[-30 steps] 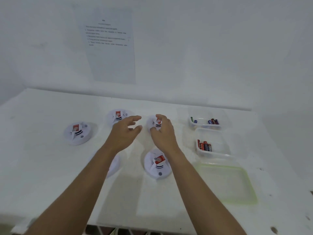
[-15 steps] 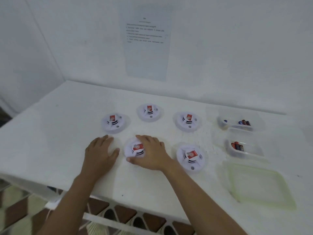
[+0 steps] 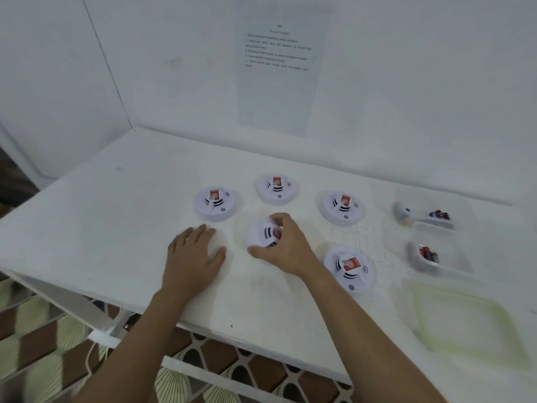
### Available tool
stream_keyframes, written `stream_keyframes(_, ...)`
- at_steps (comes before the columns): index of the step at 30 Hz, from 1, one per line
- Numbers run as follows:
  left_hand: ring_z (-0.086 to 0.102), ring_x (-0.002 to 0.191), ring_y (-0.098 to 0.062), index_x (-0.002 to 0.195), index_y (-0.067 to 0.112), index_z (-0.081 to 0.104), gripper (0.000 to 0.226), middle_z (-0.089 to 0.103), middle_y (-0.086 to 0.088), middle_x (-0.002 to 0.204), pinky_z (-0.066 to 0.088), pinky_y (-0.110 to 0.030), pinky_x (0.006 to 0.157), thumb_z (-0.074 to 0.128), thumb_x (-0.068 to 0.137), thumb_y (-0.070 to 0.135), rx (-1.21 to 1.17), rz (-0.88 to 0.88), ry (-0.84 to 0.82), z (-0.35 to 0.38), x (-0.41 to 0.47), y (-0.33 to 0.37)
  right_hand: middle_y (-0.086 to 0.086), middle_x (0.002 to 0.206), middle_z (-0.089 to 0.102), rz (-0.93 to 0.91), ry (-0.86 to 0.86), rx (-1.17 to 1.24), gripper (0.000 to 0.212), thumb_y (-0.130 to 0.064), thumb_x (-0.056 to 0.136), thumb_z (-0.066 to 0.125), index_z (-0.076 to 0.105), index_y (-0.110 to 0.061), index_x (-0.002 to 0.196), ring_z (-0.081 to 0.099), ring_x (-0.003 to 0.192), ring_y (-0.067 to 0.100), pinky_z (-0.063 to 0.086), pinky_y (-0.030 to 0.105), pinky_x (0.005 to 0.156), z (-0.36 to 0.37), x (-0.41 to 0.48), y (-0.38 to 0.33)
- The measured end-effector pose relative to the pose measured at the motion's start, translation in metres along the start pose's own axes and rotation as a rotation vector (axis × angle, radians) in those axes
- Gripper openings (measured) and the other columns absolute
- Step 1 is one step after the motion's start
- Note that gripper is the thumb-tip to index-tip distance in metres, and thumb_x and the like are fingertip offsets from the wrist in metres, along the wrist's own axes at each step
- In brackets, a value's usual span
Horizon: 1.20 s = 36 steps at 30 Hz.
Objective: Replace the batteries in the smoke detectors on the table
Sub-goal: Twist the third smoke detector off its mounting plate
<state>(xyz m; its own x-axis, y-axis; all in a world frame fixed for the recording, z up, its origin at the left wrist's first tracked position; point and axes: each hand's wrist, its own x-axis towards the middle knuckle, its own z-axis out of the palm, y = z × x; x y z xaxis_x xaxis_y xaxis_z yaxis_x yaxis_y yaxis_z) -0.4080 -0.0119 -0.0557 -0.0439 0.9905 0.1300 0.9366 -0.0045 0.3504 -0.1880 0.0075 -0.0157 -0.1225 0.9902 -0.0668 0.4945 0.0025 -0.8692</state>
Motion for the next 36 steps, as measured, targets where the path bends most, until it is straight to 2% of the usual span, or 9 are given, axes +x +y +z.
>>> stream_keyframes(4, 0.043, 0.134, -0.028, 0.133, 0.020, 0.057, 0.077, 0.054, -0.002, 0.141, 0.032, -0.044, 0.110, 0.039, 0.074, 0.066, -0.168, -0.068, -0.076, -0.011, 0.006, 0.004, 0.001, 0.120, 0.057, 0.031, -0.007, 0.494, 0.069, -0.041, 0.074, 0.084, 0.048, -0.040, 0.133, 0.063, 0.103, 0.015, 0.056, 0.035, 0.088, -0.009, -0.004, -0.008)
stream_keyframes(9, 0.057, 0.114, -0.013, 0.131, 0.020, 0.058, 0.035, 0.062, 0.005, 0.129, 0.039, -0.024, 0.095, 0.051, 0.099, 0.032, -0.492, -0.036, -0.100, -0.035, 0.000, 0.047, 0.016, 0.134, 0.059, 0.007, -0.088, 0.932, 0.106, -0.067, 0.065, 0.081, 0.044, -0.009, 0.146, 0.057, 0.125, 0.027, 0.049, 0.037, 0.103, -0.011, -0.010, -0.002)
stream_keyframes(12, 0.069, 0.085, -0.013, 0.113, 0.023, 0.065, 0.024, 0.071, 0.003, 0.106, 0.052, -0.031, 0.077, 0.048, 0.101, 0.034, -0.918, -0.153, -0.244, -0.047, -0.003, 0.074, 0.011, 0.141, 0.060, 0.016, -0.018, 0.952, 0.108, -0.080, 0.059, 0.075, 0.049, -0.017, 0.143, 0.053, 0.134, 0.025, 0.041, 0.041, 0.113, -0.011, -0.015, -0.001)
stream_keyframes(15, 0.067, 0.077, -0.027, 0.114, 0.008, 0.063, 0.029, 0.070, -0.010, 0.100, 0.050, -0.033, 0.067, 0.050, 0.101, 0.031, -1.328, -0.240, -0.418, -0.049, -0.003, 0.089, 0.011, 0.142, 0.060, -0.019, -0.011, 0.885, 0.107, -0.082, 0.065, 0.069, 0.047, -0.015, 0.145, 0.053, 0.135, 0.025, 0.039, 0.043, 0.115, -0.014, -0.017, 0.000)
stream_keyframes(18, 0.063, 0.071, -0.024, 0.115, 0.002, 0.061, 0.028, 0.068, -0.011, 0.094, 0.050, -0.028, 0.063, 0.055, 0.098, 0.023, -1.509, -0.265, -0.458, -0.047, -0.002, 0.098, 0.015, 0.143, 0.057, -0.070, -0.041, 0.782, 0.100, -0.077, 0.076, 0.065, 0.044, -0.010, 0.146, 0.052, 0.135, 0.030, 0.038, 0.051, 0.116, -0.020, -0.020, -0.002)
stream_keyframes(22, 0.059, 0.069, -0.021, 0.116, 0.002, 0.060, 0.027, 0.066, -0.013, 0.098, 0.050, -0.027, 0.066, 0.056, 0.098, 0.021, -1.555, -0.238, -0.437, -0.045, 0.002, 0.098, 0.006, 0.149, 0.052, -0.128, -0.075, 0.682, 0.095, -0.063, 0.078, 0.074, 0.034, -0.019, 0.152, 0.050, 0.138, 0.025, 0.048, 0.040, 0.107, -0.038, -0.023, -0.001)
stream_keyframes(26, 0.059, 0.076, -0.025, 0.122, 0.005, 0.060, 0.029, 0.067, -0.023, 0.110, 0.052, -0.029, 0.070, 0.055, 0.099, 0.022, -1.482, -0.159, -0.428, -0.044, 0.004, 0.099, -0.002, 0.155, 0.042, -0.182, -0.179, 0.501, 0.114, -0.043, 0.067, 0.090, 0.023, -0.026, 0.157, 0.047, 0.139, 0.014, 0.053, 0.034, 0.099, -0.060, -0.024, -0.006)
stream_keyframes(31, 0.060, 0.079, -0.025, 0.118, 0.016, 0.066, 0.028, 0.065, -0.022, 0.112, 0.051, -0.031, 0.072, 0.058, 0.096, 0.030, -1.382, -0.055, -0.389, -0.041, 0.005, 0.101, -0.001, 0.142, 0.053, -0.152, -0.248, 0.362, 0.111, 0.010, 0.061, 0.090, 0.035, -0.029, 0.148, 0.057, 0.126, 0.010, 0.058, 0.028, 0.081, -0.081, -0.022, -0.014)
stream_keyframes(36, 0.064, 0.075, -0.023, 0.117, 0.019, 0.067, 0.027, 0.067, -0.008, 0.114, 0.052, -0.029, 0.070, 0.061, 0.094, 0.033, -1.300, -0.010, -0.350, -0.044, 0.006, 0.104, -0.002, 0.131, 0.060, -0.151, -0.263, 0.321, 0.094, 0.017, 0.066, 0.084, 0.042, -0.019, 0.142, 0.063, 0.115, 0.006, 0.059, 0.029, 0.075, -0.088, -0.024, -0.014)
